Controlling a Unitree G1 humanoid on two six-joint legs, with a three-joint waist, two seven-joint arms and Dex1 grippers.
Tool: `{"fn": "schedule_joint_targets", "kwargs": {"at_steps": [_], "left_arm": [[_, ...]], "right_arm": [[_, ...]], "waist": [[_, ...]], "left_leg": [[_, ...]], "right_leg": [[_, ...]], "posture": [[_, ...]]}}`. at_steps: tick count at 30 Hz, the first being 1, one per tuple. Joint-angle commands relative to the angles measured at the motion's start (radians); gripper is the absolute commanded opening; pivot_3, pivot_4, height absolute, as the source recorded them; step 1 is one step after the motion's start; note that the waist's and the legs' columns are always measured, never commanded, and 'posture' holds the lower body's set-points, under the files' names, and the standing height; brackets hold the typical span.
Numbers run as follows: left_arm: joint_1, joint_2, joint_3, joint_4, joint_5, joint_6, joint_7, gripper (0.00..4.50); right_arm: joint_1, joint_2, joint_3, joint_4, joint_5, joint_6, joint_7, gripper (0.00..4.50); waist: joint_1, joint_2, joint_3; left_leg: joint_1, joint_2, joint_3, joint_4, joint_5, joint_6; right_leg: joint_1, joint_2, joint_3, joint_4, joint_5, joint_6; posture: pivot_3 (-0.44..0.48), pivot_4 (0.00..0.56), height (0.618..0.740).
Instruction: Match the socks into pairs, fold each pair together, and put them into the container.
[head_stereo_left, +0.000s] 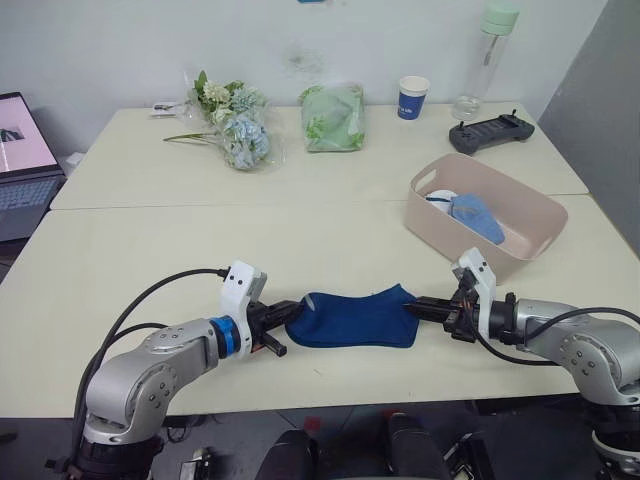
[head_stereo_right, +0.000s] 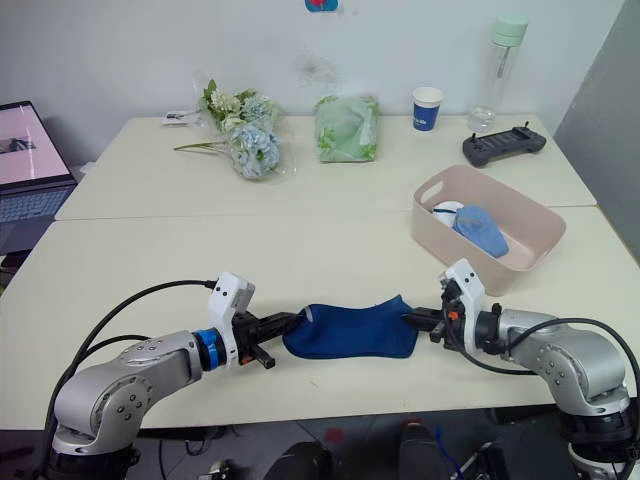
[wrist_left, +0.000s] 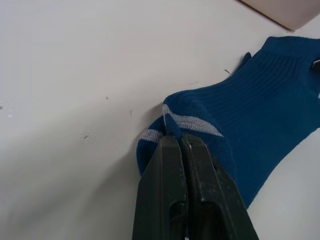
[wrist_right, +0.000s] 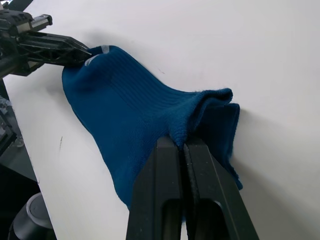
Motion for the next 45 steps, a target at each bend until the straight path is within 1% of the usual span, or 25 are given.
{"fn": "schedule_joint_targets", "kwargs": {"at_steps": [1,18,22,27,28,30,31,40,41,42,43,44,45], "left_arm": [[-0.002,0.016,0.005,-0.026,-0.009,-0.02,-0.007,0.02],[0.006,0.025,-0.028,-0.018,0.001,-0.042,-0.006,0.02],[0.006,0.028,-0.03,-0.009,0.007,-0.051,-0.007,0.02],[0.012,0.037,-0.041,-0.009,0.02,-0.066,-0.011,0.02],[0.016,0.045,-0.047,-0.011,0.029,-0.076,-0.015,0.01],[0.024,0.052,-0.05,-0.011,0.036,-0.093,-0.024,0.41],[0.027,0.053,-0.05,-0.01,0.034,-0.097,-0.029,0.65],[0.026,0.082,-0.038,0.016,0.047,-0.129,-0.053,3.5],[0.026,0.092,-0.028,0.015,0.043,-0.13,-0.063,3.84],[0.026,0.099,-0.021,0.015,0.04,-0.131,-0.07,4.15],[0.025,0.125,-0.012,0.01,0.042,-0.157,-0.103,4.45],[0.024,0.143,-0.007,0.007,0.045,-0.177,-0.127,4.45],[0.022,0.162,-0.008,0.008,0.066,-0.232,-0.158,4.45]], "right_arm": [[0.004,0.008,0.001,-0.028,0.005,-0.022,-0.01,0.0],[-0.006,-0.012,0.011,-0.004,-0.016,-0.028,-0.005,0.0],[-0.003,-0.016,0.055,-0.019,-0.039,-0.043,-0.002,0.0],[-0.003,-0.012,0.058,-0.014,-0.043,-0.046,-0.014,0.0],[-0.003,-0.013,0.055,-0.01,-0.049,-0.053,-0.016,0.25],[-0.005,-0.016,0.053,-0.002,-0.057,-0.062,-0.014,0.72],[-0.006,-0.018,0.048,0.003,-0.061,-0.067,-0.013,1.09],[-0.019,-0.059,0.014,0.001,-0.057,-0.082,-0.001,4.25],[-0.024,-0.066,0.002,-0.003,-0.057,-0.083,-0.002,4.5],[-0.027,-0.072,-0.005,-0.005,-0.057,-0.084,-0.002,4.5],[-0.037,-0.084,-0.029,-0.015,-0.041,-0.081,0.007,4.5],[-0.044,-0.091,-0.045,-0.021,-0.029,-0.079,0.014,4.5],[-0.055,-0.093,-0.059,-0.028,-0.022,-0.088,0.018,4.5]], "waist": [[0.0,0.0,0.0],[0.0,0.0,0.0],[0.0,0.0,0.0],[0.0,0.0,0.0],[0.0,0.0,0.0],[0.0,0.0,0.0],[0.0,0.0,0.0],[0.0,0.0,0.0],[0.0,0.0,0.0],[0.0,0.0,0.0],[0.0,0.0,0.0],[0.0,0.0,0.0],[0.0,0.0,0.0]], "left_leg": [[0.0,0.0,0.0,0.0,0.0,0.0],[0.0,0.0,0.0,0.0,0.0,0.0],[0.0,0.0,0.0,0.0,0.0,0.0],[0.0,0.0,0.0,0.0,0.0,0.0],[0.0,0.0,0.0,0.0,0.0,0.0],[0.0,0.0,0.0,0.0,0.0,0.0],[0.0,0.0,0.0,0.0,0.0,0.0],[0.0,0.0,0.001,0.0,0.0,0.0],[0.0,0.0,0.001,0.0,0.0,0.0],[0.0,0.0,0.001,0.0,0.0,0.0],[0.0,0.0,0.001,0.0,0.0,0.0],[0.0,0.0,0.001,0.0,0.0,0.0],[0.0,0.0,0.001,0.0,0.0,0.0]], "right_leg": [[0.0,0.0,0.0,0.0,0.0,0.0],[0.0,0.0,0.0,0.0,0.0,0.0],[0.0,0.0,0.0,0.0,0.0,0.0],[0.0,0.0,0.0,0.0,0.0,0.0],[0.0,0.0,0.0,0.0,0.0,0.0],[0.0,0.0,0.0,0.0,0.0,0.0],[0.0,0.0,0.0,0.0,0.0,0.0],[0.0,0.0,0.0,0.0,0.0,0.0],[0.0,0.0,0.0,0.0,0.0,0.0],[0.0,0.0,0.0,0.0,0.0,0.0],[0.0,0.0,0.0,0.0,0.0,0.0],[0.0,0.0,0.0,0.0,0.0,0.0],[0.0,0.0,0.0,0.0,0.0,0.0]], "posture": [[0.0,0.15,0.74],[0.0,0.15,0.74],[0.0,0.15,0.74],[0.0,0.15,0.74],[0.0,0.15,0.74],[0.0,0.15,0.74],[0.0,0.15,0.74],[0.0,0.15,0.74],[0.0,0.15,0.74],[0.0,0.15,0.74],[0.0,0.15,0.74],[0.0,0.15,0.74],[0.0,0.15,0.74]]}}
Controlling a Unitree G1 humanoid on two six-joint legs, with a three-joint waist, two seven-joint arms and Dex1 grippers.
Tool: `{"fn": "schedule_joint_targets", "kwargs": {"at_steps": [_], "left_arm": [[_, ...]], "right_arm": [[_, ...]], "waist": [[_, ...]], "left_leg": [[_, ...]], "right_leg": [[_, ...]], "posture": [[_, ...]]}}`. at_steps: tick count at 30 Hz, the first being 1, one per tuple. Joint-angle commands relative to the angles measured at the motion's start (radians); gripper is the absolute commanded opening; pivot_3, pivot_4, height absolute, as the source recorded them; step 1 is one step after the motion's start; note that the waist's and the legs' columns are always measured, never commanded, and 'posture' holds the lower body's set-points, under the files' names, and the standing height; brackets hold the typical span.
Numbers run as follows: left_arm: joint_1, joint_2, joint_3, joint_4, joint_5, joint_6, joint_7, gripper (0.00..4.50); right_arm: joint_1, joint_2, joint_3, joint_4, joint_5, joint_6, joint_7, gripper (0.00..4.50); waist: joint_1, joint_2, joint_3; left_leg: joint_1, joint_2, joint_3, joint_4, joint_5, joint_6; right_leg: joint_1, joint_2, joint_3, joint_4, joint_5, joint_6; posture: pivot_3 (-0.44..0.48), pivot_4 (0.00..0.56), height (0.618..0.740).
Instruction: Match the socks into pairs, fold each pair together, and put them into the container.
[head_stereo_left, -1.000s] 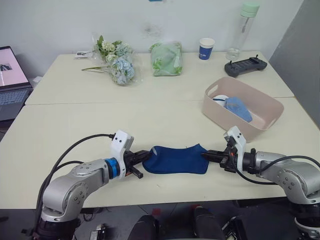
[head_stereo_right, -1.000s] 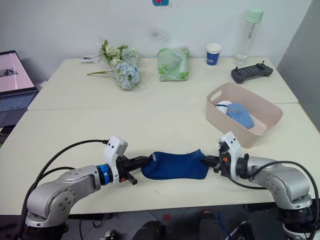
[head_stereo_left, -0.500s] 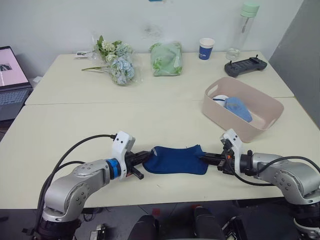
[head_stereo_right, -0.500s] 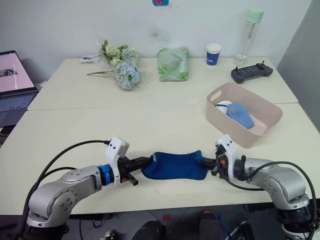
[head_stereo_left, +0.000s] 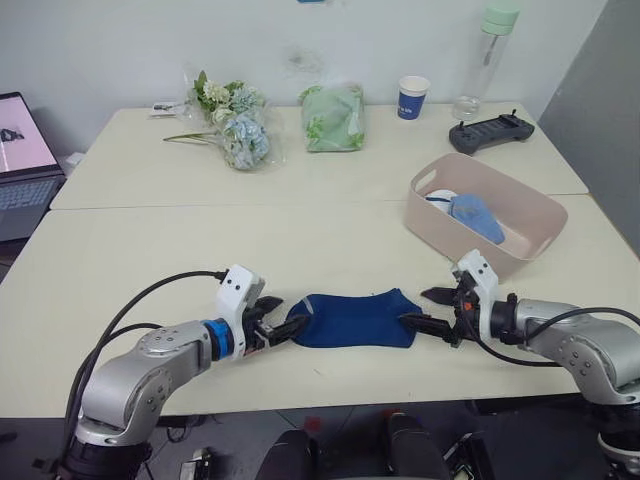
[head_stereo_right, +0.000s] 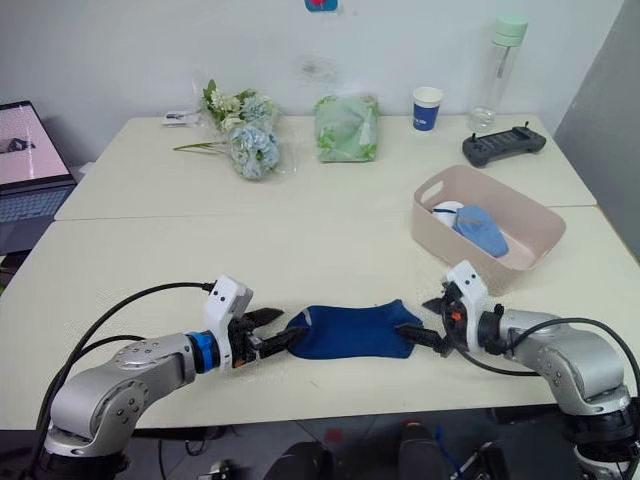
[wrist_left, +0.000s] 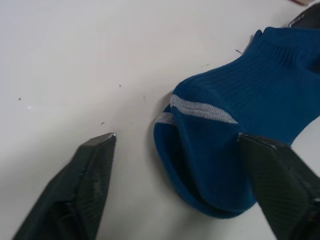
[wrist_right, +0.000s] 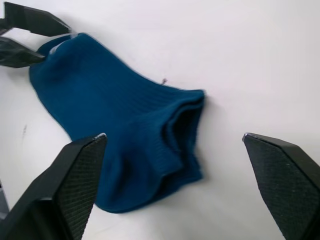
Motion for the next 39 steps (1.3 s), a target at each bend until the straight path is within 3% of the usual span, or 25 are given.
{"fn": "schedule_joint_targets", "kwargs": {"at_steps": [1,5,6,9,13,17,20,25,28,35,39], "left_arm": [[-0.019,0.047,0.039,-0.019,0.028,-0.144,-0.09,4.45],[-0.097,0.035,0.018,0.015,0.025,-0.199,-0.121,4.45],[-0.116,0.033,-0.02,0.026,0.059,-0.233,-0.13,4.26],[-0.142,0.034,-0.142,0.063,0.157,-0.348,-0.193,3.53],[-0.157,-0.016,-0.222,0.136,0.22,-0.42,-0.201,2.26],[-0.139,0.005,-0.301,0.217,0.348,-0.543,-0.232,0.95],[-0.114,0.016,-0.301,0.267,0.388,-0.589,-0.24,0.01],[-0.078,0.035,-0.271,0.342,0.397,-0.625,-0.265,0.01],[-0.071,0.028,-0.256,0.356,0.39,-0.634,-0.269,0.01],[-0.083,0.013,-0.2,0.272,0.324,-0.626,-0.282,0.01],[-0.076,0.033,-0.205,0.204,0.315,-0.606,-0.309,0.01]], "right_arm": [[-0.049,-0.017,-0.077,-0.062,0.038,-0.044,0.025,4.5],[-0.084,0.031,0.0,-0.098,-0.041,-0.21,0.038,4.5],[-0.088,0.066,0.028,-0.103,-0.044,-0.231,0.03,4.5],[-0.079,0.13,0.144,-0.103,-0.106,-0.297,0.032,3.89],[-0.053,0.165,0.312,-0.028,-0.281,-0.441,0.019,2.52],[-0.017,0.161,0.381,0.03,-0.376,-0.53,0.035,1.09],[0.024,0.152,0.38,0.068,-0.416,-0.583,0.037,0.03],[0.093,0.113,0.315,0.098,-0.42,-0.629,0.069,0.03],[0.104,0.096,0.285,0.092,-0.404,-0.638,0.088,0.03],[0.079,0.11,0.199,0.012,-0.269,-0.627,0.168,0.03],[0.053,0.114,0.252,0.018,-0.294,-0.612,0.192,0.03]], "waist": [[0.0,0.0,0.0],[0.0,0.0,0.0],[-0.001,-0.001,-0.001],[-0.002,0.0,-0.001],[-0.002,-0.001,-0.001],[-0.002,-0.001,-0.001],[-0.002,-0.001,-0.001],[-0.002,0.0,-0.001],[-0.002,0.0,-0.001],[-0.004,0.0,0.0],[-0.003,0.0,0.0]], "left_leg": [[0.0,0.0,0.0,0.0,0.0,0.0],[0.0,0.0,0.0,0.0,0.0,0.0],[0.0,0.0,0.001,0.0,0.0,0.0],[0.001,0.0,0.001,-0.001,0.0,0.0],[0.001,0.0,0.002,0.0,0.0,0.0],[0.001,0.0,0.002,0.0,0.0,0.0],[0.001,-0.001,0.002,0.0,0.0,0.0],[0.002,0.0,0.002,-0.001,0.0,0.0],[0.01,0.0,0.003,-0.002,-0.001,0.001],[0.016,0.001,0.002,-0.003,-0.001,0.002],[0.015,0.002,0.0,-0.003,-0.001,0.001]], "right_leg": [[0.0,0.0,0.0,0.0,0.0,0.0],[0.0,0.0,-0.001,0.0,0.0,0.0],[0.001,0.0,-0.001,0.0,0.0,0.0],[0.001,0.001,0.0,0.0,0.0,0.0],[0.0,0.0,0.001,-0.001,0.0,0.0],[0.0,0.0,0.001,0.0,0.0,0.0],[-0.001,0.0,0.001,0.0,0.0,0.0],[0.0,0.0,0.001,0.0,0.0,0.0],[0.008,0.001,0.002,-0.001,0.0,0.0],[0.015,0.004,0.001,-0.002,0.0,0.0],[0.015,0.004,0.001,-0.003,0.0,0.0]], "posture": [[0.0,0.15,0.74],[0.0,0.15,0.74],[0.0,0.15,0.74],[0.0,0.15,0.74],[0.0,0.15,0.74],[0.0,0.15,0.74],[0.0,0.15,0.74],[0.0,0.15,0.74],[0.0,0.15,0.74],[0.0,0.15,0.74],[0.0,0.15,0.74]]}}
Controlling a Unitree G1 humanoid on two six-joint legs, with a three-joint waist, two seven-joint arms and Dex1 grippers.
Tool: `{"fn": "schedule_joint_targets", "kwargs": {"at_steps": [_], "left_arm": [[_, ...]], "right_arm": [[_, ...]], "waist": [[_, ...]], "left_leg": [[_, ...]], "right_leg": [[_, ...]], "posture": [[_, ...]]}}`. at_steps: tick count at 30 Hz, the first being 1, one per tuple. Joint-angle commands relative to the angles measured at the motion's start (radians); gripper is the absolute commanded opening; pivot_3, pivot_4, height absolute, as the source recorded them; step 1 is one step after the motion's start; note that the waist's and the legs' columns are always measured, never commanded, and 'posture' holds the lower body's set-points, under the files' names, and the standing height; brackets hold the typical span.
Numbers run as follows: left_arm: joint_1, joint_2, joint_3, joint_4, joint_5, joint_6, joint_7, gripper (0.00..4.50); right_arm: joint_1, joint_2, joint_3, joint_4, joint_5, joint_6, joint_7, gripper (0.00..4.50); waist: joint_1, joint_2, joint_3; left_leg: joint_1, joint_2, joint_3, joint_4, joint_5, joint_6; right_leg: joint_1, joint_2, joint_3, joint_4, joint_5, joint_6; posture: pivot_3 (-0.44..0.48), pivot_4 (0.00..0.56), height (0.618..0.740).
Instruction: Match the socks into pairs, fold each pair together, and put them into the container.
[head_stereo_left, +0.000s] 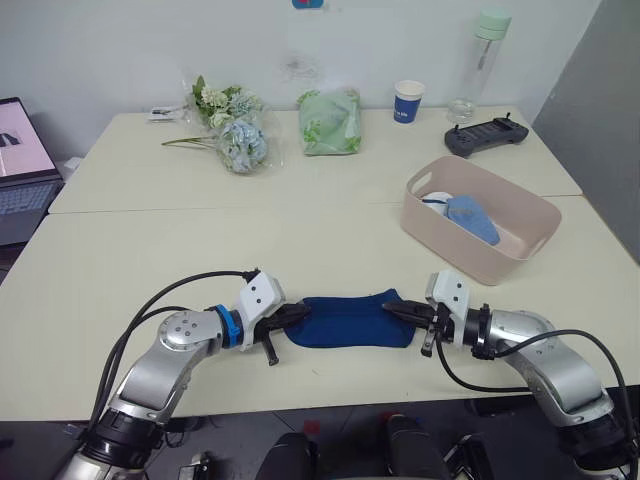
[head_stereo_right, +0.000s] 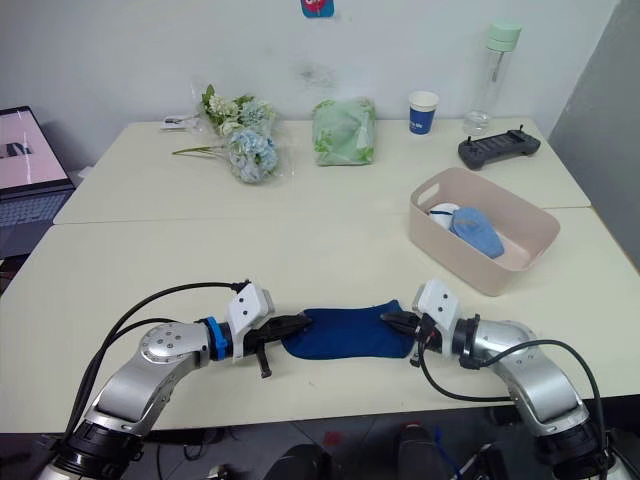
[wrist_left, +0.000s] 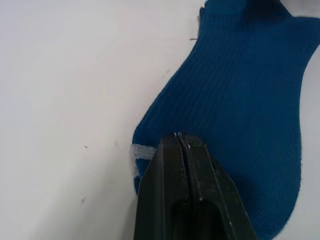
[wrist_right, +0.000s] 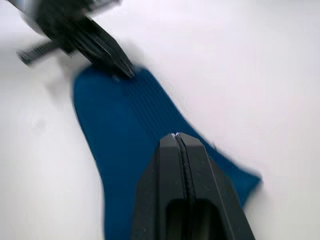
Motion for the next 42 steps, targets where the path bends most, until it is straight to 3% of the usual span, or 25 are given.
{"fn": "schedule_joint_targets", "kwargs": {"at_steps": [1,8,17,21,25,28,34,37,39,42], "left_arm": [[0.006,0.023,0.004,-0.069,0.006,0.002,-0.016,0.01],[0.069,0.067,-0.059,-0.052,0.111,-0.002,-0.021,0.01],[0.092,0.094,-0.031,0.014,0.133,-0.045,-0.027,0.01],[0.086,0.079,-0.002,0.004,0.085,-0.027,-0.028,0.01],[0.068,0.063,0.166,-0.096,-0.149,0.153,-0.02,0.01],[0.072,0.075,0.268,-0.089,-0.187,0.177,0.006,0.0],[0.126,0.087,0.354,-0.029,-0.154,0.133,0.027,0.0],[0.17,0.08,0.374,0.006,-0.146,0.097,0.021,0.58],[0.196,0.079,0.376,0.011,-0.138,0.075,0.015,1.22],[0.211,0.073,0.375,0.01,-0.12,0.046,0.033,2.11]], "right_arm": [[-0.015,0.003,0.031,-0.016,-0.012,0.003,0.019,0.03],[-0.013,-0.04,0.117,0.09,-0.125,-0.058,0.076,0.03],[0.039,-0.128,0.03,0.101,-0.117,-0.089,0.11,0.03],[0.054,-0.135,-0.014,0.089,-0.08,-0.075,0.121,0.03],[0.066,-0.136,-0.21,-0.043,0.169,0.114,0.092,0.03],[0.087,-0.167,-0.294,-0.07,0.206,0.183,0.062,0.63],[0.146,-0.199,-0.362,0.007,0.167,0.149,0.063,2.67],[0.157,-0.192,-0.367,0.043,0.157,0.131,0.066,3.7],[0.162,-0.189,-0.363,0.054,0.152,0.12,0.071,4.44],[0.144,-0.17,-0.322,0.043,0.141,0.137,0.048,4.5]], "waist": [[0.0,0.0,0.0],[0.002,0.0,0.0],[0.003,0.0,0.0],[0.001,0.0,0.0],[0.001,0.001,0.001],[0.003,0.001,0.001],[0.005,0.001,0.001],[0.003,0.001,0.001],[0.003,0.001,0.001],[0.004,0.001,0.001]], "left_leg": [[0.0,0.0,0.0,0.0,0.0,0.0],[0.0,-0.001,0.0,0.0,0.0,0.0],[0.001,-0.001,-0.001,0.0,0.0,0.0],[0.002,0.0,0.0,0.0,-0.001,0.002],[0.0,0.003,-0.002,0.0,-0.001,0.002],[-0.001,0.005,-0.003,0.0,-0.001,0.002],[-0.001,0.001,-0.003,0.0,-0.001,0.002],[-0.001,0.0,-0.002,0.0,-0.001,0.001],[-0.001,0.001,-0.002,0.0,-0.001,0.001],[-0.001,0.001,-0.002,0.0,-0.001,0.001]], "right_leg": [[0.0,0.0,0.0,0.0,0.0,0.0],[0.0,0.0,0.0,0.0,0.0,0.0],[0.002,0.0,-0.001,0.0,0.0,0.0],[0.002,0.001,0.0,0.0,0.0,0.0],[0.001,0.001,-0.001,0.0,0.0,0.0],[0.0,0.001,-0.002,0.0,0.0,0.0],[0.001,0.001,-0.002,-0.001,0.0,0.0],[0.001,0.001,-0.002,-0.001,0.0,0.0],[0.001,0.001,-0.001,-0.001,0.0,0.0],[0.001,0.001,-0.002,-0.001,0.0,0.0]], "posture": [[0.0,0.15,0.74],[0.0,0.15,0.74],[0.0,0.15,0.74],[0.0,0.15,0.74],[0.0,0.15,0.74],[0.0,0.15,0.74],[0.0,0.15,0.74],[0.0,0.15,0.74],[0.0,0.15,0.74],[0.0,0.15,0.74]]}}
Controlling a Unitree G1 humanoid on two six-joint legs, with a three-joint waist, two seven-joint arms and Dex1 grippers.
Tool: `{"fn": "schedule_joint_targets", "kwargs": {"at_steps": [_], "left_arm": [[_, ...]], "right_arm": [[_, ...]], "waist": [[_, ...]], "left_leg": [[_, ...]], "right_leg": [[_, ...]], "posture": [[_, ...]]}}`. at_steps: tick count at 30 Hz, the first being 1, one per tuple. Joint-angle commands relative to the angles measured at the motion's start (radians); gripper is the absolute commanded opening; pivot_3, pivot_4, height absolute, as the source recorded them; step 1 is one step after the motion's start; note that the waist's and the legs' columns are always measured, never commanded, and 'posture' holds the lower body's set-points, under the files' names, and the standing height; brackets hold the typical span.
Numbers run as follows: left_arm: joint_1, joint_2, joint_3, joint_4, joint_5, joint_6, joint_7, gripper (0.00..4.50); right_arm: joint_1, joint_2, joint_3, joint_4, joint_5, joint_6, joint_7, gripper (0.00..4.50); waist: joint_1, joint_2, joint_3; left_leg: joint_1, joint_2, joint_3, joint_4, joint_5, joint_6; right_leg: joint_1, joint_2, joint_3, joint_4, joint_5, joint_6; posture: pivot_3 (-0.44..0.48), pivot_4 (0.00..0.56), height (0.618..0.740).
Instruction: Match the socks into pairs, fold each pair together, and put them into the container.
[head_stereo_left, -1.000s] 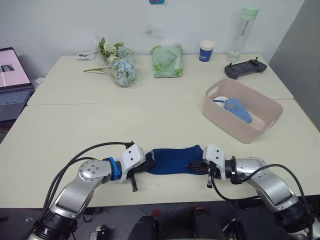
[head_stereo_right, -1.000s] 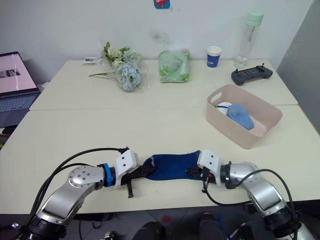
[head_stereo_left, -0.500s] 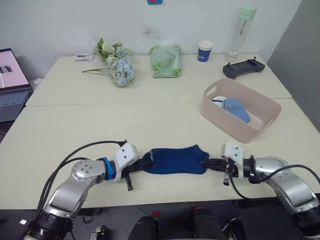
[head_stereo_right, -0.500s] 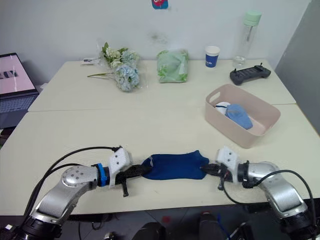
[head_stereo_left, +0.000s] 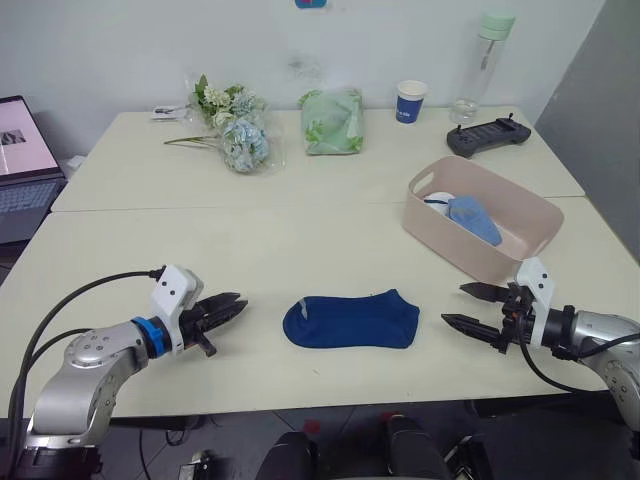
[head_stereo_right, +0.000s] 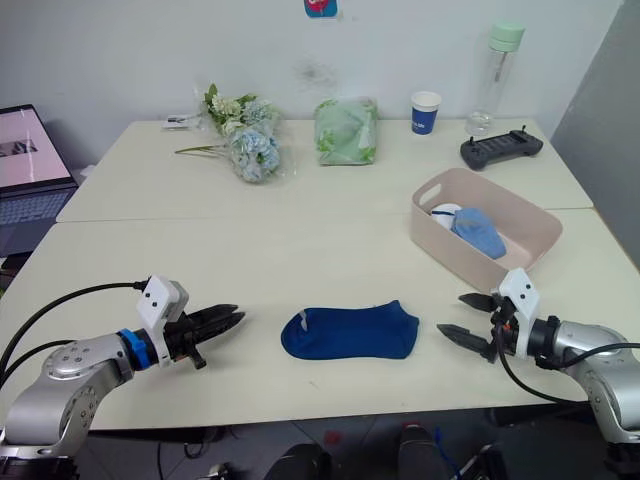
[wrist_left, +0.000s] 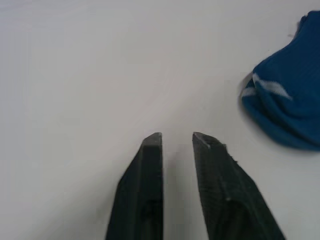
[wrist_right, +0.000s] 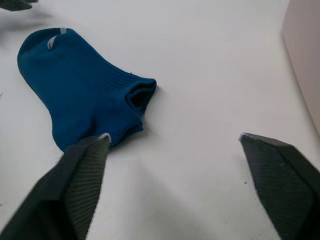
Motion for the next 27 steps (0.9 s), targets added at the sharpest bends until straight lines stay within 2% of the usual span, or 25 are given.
{"fn": "schedule_joint_targets", "kwargs": {"at_steps": [1,3,10,14,15,24,27], "left_arm": [[-0.003,-0.004,0.024,-0.017,0.019,-0.042,0.02,2.39],[-0.018,-0.01,0.013,-0.011,0.034,-0.056,0.034,3.04],[-0.021,-0.027,-0.005,-0.026,0.045,-0.063,0.049,3.04],[-0.011,-0.029,-0.012,-0.042,0.046,-0.06,0.047,3.07],[-0.01,-0.029,-0.011,-0.047,0.045,-0.058,0.049,3.07],[-0.021,-0.03,-0.019,-0.064,0.046,-0.048,0.049,3.07],[-0.033,-0.026,-0.053,-0.101,0.041,-0.044,0.025,3.07]], "right_arm": [[-0.025,0.022,0.028,-0.037,0.006,0.019,-0.023,4.5],[-0.047,0.047,0.076,-0.055,0.005,0.066,-0.051,4.5],[-0.053,0.114,0.22,-0.084,-0.061,0.094,-0.11,4.5],[-0.062,0.115,0.229,-0.098,-0.034,0.128,-0.089,3.57],[-0.06,0.114,0.229,-0.107,-0.028,0.134,-0.084,3.12],[-0.093,0.124,0.213,-0.086,-0.023,0.144,-0.091,0.02],[-0.121,0.095,0.194,-0.046,-0.018,0.141,-0.053,0.02]], "waist": [[0.0,0.0,0.0],[0.0,0.0,0.0],[0.0,0.0,0.0],[0.0,0.0,0.0],[0.0,0.0,0.0],[0.0,0.0,0.0],[-0.001,0.0,0.0]], "left_leg": [[0.0,0.0,0.0,0.0,0.0,0.0],[0.0,0.0,0.0,0.0,0.001,-0.001],[-0.001,0.0,-0.001,0.0,0.001,-0.001],[-0.001,0.0,-0.001,0.0,0.001,-0.001],[-0.001,0.0,-0.001,0.0,0.001,-0.001],[-0.001,-0.001,-0.001,0.0,0.001,-0.001],[-0.001,-0.001,-0.001,0.0,0.001,-0.001]], "right_leg": [[0.0,0.0,0.0,0.0,0.0,0.0],[0.0,0.0,0.0,0.0,0.0,0.0],[-0.001,0.0,0.0,0.0,0.0,0.0],[-0.001,-0.001,0.0,0.0,0.0,0.0],[-0.001,-0.001,0.0,0.0,0.0,0.0],[-0.001,-0.001,-0.001,0.0,0.0,0.0],[-0.001,-0.001,-0.001,0.0,0.0,0.0]], "posture": [[0.0,0.15,0.74],[0.0,0.15,0.74],[0.0,0.15,0.74],[0.0,0.15,0.74],[0.0,0.15,0.74],[0.0,0.15,0.74],[0.0,0.15,0.74]]}}
